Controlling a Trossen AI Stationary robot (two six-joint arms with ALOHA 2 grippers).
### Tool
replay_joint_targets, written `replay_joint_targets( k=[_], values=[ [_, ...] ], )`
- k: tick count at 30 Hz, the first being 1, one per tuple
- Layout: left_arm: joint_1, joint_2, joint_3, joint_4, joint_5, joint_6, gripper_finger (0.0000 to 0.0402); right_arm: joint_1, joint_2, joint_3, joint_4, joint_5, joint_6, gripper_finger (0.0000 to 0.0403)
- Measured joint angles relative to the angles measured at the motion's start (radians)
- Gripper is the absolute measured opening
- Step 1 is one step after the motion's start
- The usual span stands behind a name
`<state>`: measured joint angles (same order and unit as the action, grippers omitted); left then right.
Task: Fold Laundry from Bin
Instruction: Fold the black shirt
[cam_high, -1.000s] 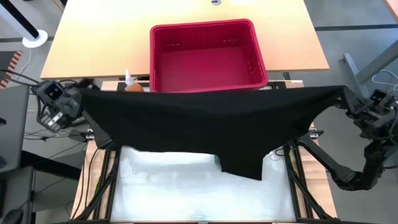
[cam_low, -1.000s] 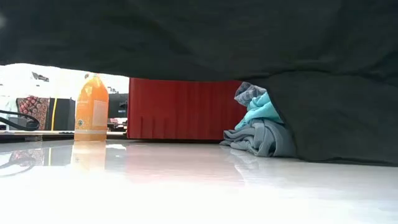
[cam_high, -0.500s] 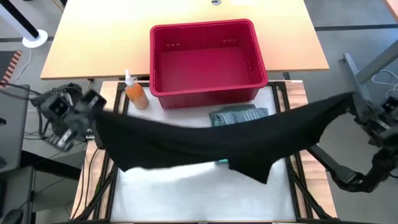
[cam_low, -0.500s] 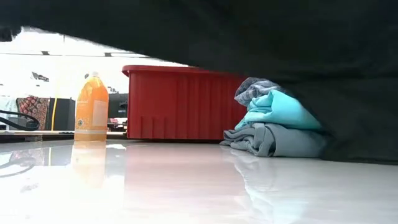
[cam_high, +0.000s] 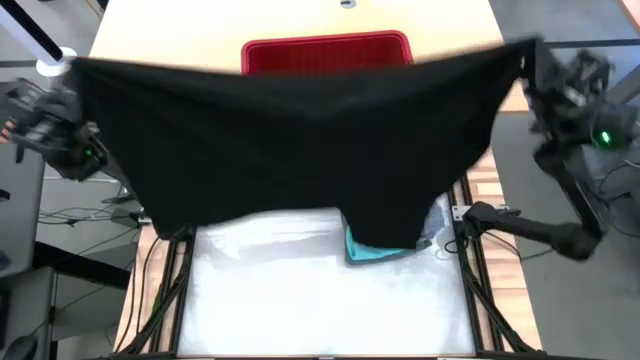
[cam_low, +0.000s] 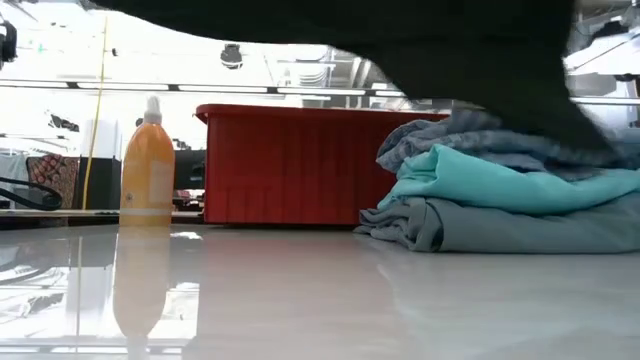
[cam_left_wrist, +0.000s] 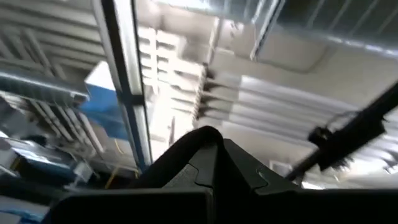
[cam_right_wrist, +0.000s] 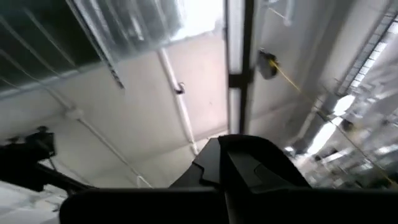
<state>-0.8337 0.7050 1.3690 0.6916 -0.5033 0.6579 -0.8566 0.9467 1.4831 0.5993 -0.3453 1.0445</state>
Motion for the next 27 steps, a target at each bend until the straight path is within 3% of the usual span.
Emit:
replay_joint_targets(
  k=[6, 10, 15, 18, 24, 27],
  values=[
    [0.000, 0.021, 0.070, -0.253, -0.012, -0.101, 0.0000, -0.067, 0.219, 0.365, -0.129, -0.326, 0.101, 0.0023],
    [0.000, 0.023, 0.036, -0.374, -0.030, -0.183, 0.0000, -0.067, 0.167, 0.370, -0.441, -0.448, -0.019, 0.0023],
    [0.000, 0.019, -0.081, -0.490, -0.104, -0.357, 0.0000, -0.015, -0.086, 0.215, -1.030, -0.395, -0.275, 0.0023],
    [0.000, 0.022, -0.218, -0.522, -0.139, -0.540, 0.0000, 0.037, -0.292, 0.067, -1.292, -0.333, -0.278, 0.0023],
    [-0.004, 0.050, -0.547, -0.476, -0.146, -1.020, 0.0000, -0.073, -0.761, -0.273, -1.435, -0.281, -0.033, 0.0023],
    [-0.008, 0.089, -0.693, -0.324, -0.161, -1.201, 0.0000, -0.114, -0.944, -0.369, -1.504, -0.312, 0.083, 0.0022]
  ],
)
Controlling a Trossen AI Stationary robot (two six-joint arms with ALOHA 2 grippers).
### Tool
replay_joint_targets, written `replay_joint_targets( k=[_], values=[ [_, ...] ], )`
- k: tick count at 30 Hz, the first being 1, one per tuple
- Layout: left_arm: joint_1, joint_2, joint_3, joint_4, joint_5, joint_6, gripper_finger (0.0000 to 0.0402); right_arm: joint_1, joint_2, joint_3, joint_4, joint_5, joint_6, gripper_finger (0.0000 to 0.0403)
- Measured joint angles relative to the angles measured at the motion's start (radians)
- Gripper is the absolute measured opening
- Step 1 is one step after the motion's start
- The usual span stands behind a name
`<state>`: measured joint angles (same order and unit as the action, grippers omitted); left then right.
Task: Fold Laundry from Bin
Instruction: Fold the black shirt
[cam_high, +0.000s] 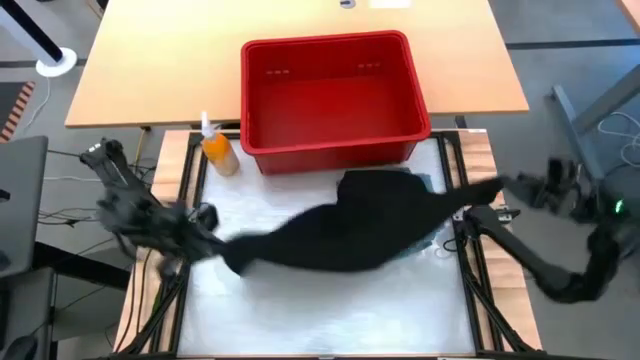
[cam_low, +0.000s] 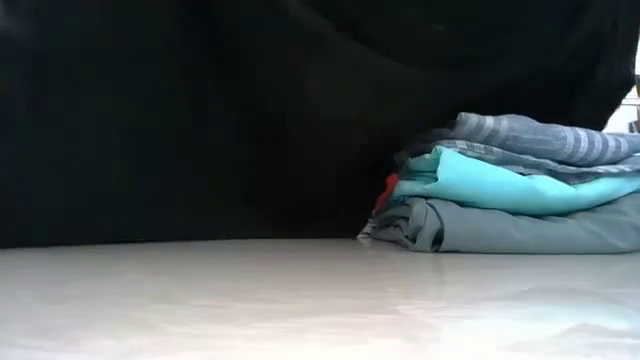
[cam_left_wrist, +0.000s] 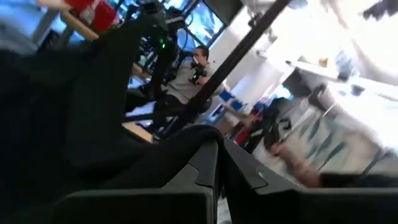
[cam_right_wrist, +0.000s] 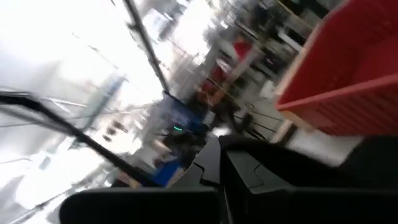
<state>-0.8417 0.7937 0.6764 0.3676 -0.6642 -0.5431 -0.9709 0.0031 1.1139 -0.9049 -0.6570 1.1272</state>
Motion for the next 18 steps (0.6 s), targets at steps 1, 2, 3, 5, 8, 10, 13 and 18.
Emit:
replay_joint_targets(
  k=[1, 2, 3, 5, 8, 10, 13, 18],
  values=[
    [0.001, 0.015, -0.038, 0.062, -0.004, -0.037, 0.0000, -0.011, 0.001, 0.026, -0.072, -0.065, -0.033, 0.0022],
    [0.002, 0.034, -0.072, 0.125, -0.001, -0.067, 0.0000, -0.025, 0.029, 0.069, -0.189, -0.089, -0.092, 0.0022],
    [0.002, 0.057, -0.099, 0.184, -0.002, -0.098, 0.0000, -0.042, 0.065, 0.088, -0.290, -0.104, -0.147, 0.0022],
    [0.003, 0.090, -0.131, 0.244, 0.014, -0.136, 0.0000, -0.111, 0.120, 0.108, -0.294, -0.252, -0.215, 0.0022],
    [-0.009, 0.126, -0.137, 0.264, 0.063, -0.210, 0.0000, -0.195, 0.164, 0.103, -0.388, -0.417, -0.283, 0.0022],
    [-0.019, 0.151, -0.134, 0.257, 0.115, -0.258, 0.0000, -0.205, 0.192, 0.107, -0.430, -0.477, -0.346, 0.0022],
    [-0.040, 0.198, -0.134, 0.250, 0.191, -0.373, 0.0000, -0.205, 0.226, 0.089, -0.518, -0.429, -0.448, 0.0022],
    [-0.088, 0.318, -0.134, 0.252, 0.281, -0.589, 0.0000, -0.193, 0.282, 0.014, -0.526, -0.258, -0.545, 0.0022]
  ],
)
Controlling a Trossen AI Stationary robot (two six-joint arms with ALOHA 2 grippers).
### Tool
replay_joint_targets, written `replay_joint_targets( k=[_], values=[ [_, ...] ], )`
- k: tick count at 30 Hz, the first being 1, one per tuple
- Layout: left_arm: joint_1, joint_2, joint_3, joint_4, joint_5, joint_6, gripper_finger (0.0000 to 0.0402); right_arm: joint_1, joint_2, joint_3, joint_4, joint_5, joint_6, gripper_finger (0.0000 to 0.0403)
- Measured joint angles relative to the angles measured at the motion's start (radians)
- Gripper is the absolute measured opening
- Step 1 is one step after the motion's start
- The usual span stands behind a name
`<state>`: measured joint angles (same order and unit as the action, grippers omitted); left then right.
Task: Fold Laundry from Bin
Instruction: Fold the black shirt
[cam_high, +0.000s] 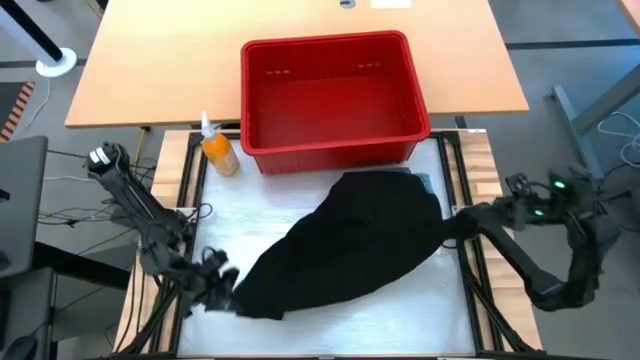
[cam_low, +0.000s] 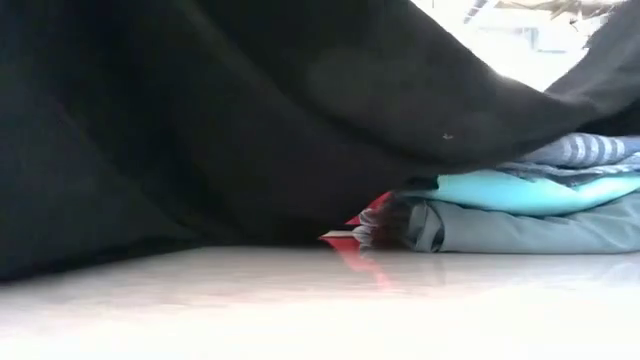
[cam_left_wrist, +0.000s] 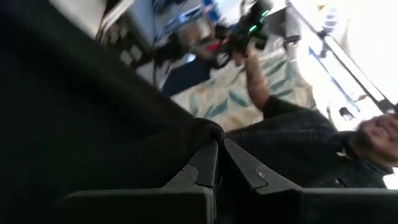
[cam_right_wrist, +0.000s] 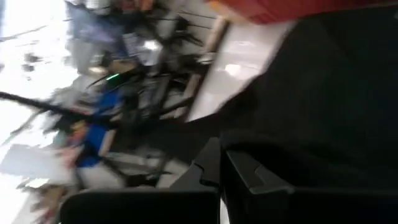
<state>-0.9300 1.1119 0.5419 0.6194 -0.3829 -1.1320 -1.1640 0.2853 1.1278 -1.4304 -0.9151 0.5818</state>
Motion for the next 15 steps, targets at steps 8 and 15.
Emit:
replay_joint_targets(
  k=[8, 15],
  values=[
    [-0.047, 0.233, 0.032, 0.165, -0.011, -0.183, 0.0000, 0.016, 0.069, -0.156, 0.047, 0.110, -0.109, 0.0023],
    [-0.065, 0.408, 0.179, 0.229, 0.186, -0.269, 0.0000, 0.044, 0.089, -0.234, 0.057, 0.156, -0.147, 0.0023]
  ],
)
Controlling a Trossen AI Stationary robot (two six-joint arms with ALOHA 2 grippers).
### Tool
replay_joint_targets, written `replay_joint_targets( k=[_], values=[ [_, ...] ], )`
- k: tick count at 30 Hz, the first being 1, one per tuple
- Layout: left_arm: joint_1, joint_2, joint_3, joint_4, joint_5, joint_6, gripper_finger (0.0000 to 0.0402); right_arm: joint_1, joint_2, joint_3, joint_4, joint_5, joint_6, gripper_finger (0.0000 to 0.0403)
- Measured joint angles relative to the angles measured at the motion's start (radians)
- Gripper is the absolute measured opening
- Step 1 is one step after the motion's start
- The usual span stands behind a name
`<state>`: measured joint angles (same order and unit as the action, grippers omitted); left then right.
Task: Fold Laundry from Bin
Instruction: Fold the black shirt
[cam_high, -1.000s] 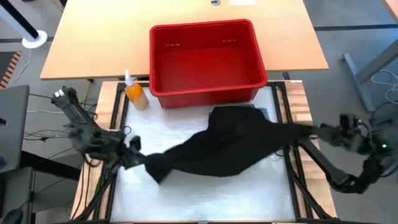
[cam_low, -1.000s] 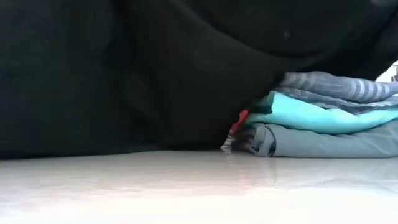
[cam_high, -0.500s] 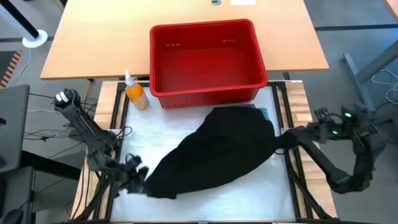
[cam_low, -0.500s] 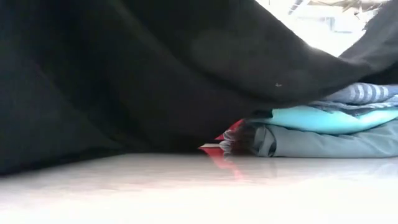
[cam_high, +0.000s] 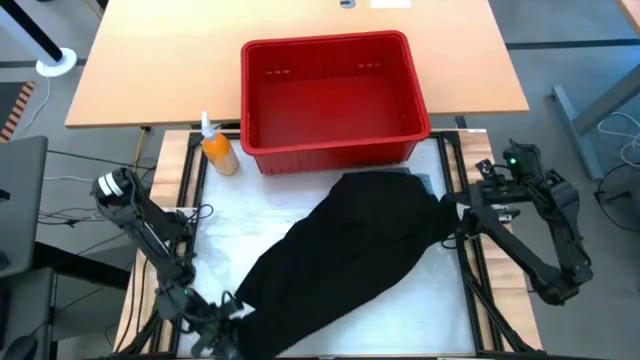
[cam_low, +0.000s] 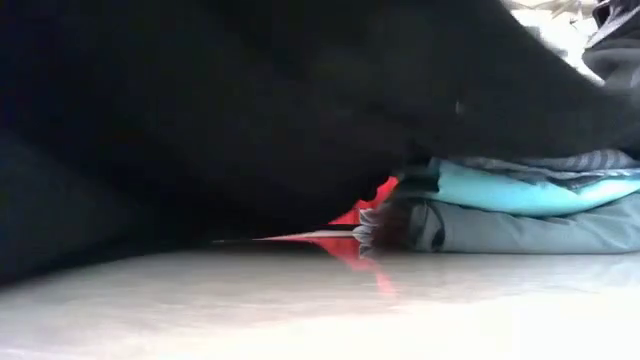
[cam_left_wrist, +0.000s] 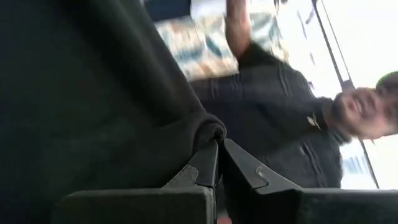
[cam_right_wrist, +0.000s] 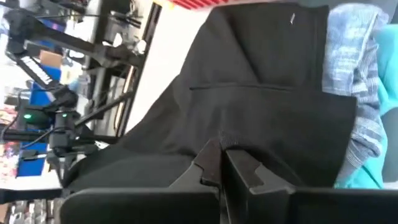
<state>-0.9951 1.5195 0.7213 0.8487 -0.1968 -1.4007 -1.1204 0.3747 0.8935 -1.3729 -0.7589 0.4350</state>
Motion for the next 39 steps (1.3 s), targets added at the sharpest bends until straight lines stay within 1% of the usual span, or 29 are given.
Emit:
replay_joint_targets(
  k=[3, 6, 10, 13, 16, 19, 22, 25, 27, 29, 31, 35, 37, 39],
  values=[
    [0.000, 0.003, 0.044, -0.034, 0.099, -0.019, 0.0000, 0.019, 0.013, -0.018, 0.024, 0.007, -0.001, 0.0023],
    [0.000, -0.062, 0.056, -0.185, 0.097, 0.001, 0.0000, 0.032, 0.023, -0.021, 0.048, 0.009, 0.000, 0.0023],
    [0.001, -0.231, 0.056, -0.512, -0.022, 0.011, 0.0000, 0.044, 0.029, -0.021, 0.067, 0.007, 0.002, 0.0024],
    [0.002, -0.366, 0.056, -0.713, -0.149, 0.013, 0.0000, 0.059, 0.031, -0.021, 0.066, 0.005, 0.002, 0.0024],
    [0.004, -0.457, 0.056, -0.771, -0.237, 0.072, 0.0000, 0.078, 0.031, -0.021, 0.066, 0.007, 0.002, 0.0024],
    [0.032, -0.496, 0.056, -0.791, -0.299, 0.144, 0.0000, 0.092, 0.031, -0.021, 0.065, 0.026, 0.008, 0.0024],
    [0.080, -0.470, 0.056, -0.765, -0.310, 0.184, 0.0000, 0.101, 0.031, -0.021, 0.065, 0.029, 0.009, 0.0024],
    [0.131, -0.358, 0.056, -0.673, -0.253, 0.195, 0.0000, 0.100, 0.031, -0.021, 0.065, 0.030, 0.009, 0.0024],
    [0.151, -0.263, 0.056, -0.531, -0.189, 0.215, 0.0000, 0.100, 0.030, -0.021, 0.064, 0.030, 0.009, 0.0024],
    [0.160, -0.160, 0.057, -0.354, -0.114, 0.219, 0.0000, 0.100, 0.031, -0.021, 0.065, 0.031, 0.009, 0.0024],
    [0.159, -0.056, 0.057, -0.224, -0.065, 0.185, 0.0000, 0.100, 0.031, -0.021, 0.065, 0.031, 0.009, 0.0024],
    [0.145, 0.116, 0.056, -0.063, -0.050, 0.093, 0.0000, 0.100, 0.030, -0.021, 0.065, 0.030, 0.004, 0.0024],
    [0.140, 0.173, 0.056, -0.002, -0.063, 0.064, 0.0000, 0.100, 0.031, -0.021, 0.065, 0.030, 0.001, 0.0024],
    [0.136, 0.214, 0.056, 0.025, -0.097, 0.049, 0.0000, 0.100, 0.031, -0.021, 0.065, 0.030, -0.004, 0.0024]
  ],
)
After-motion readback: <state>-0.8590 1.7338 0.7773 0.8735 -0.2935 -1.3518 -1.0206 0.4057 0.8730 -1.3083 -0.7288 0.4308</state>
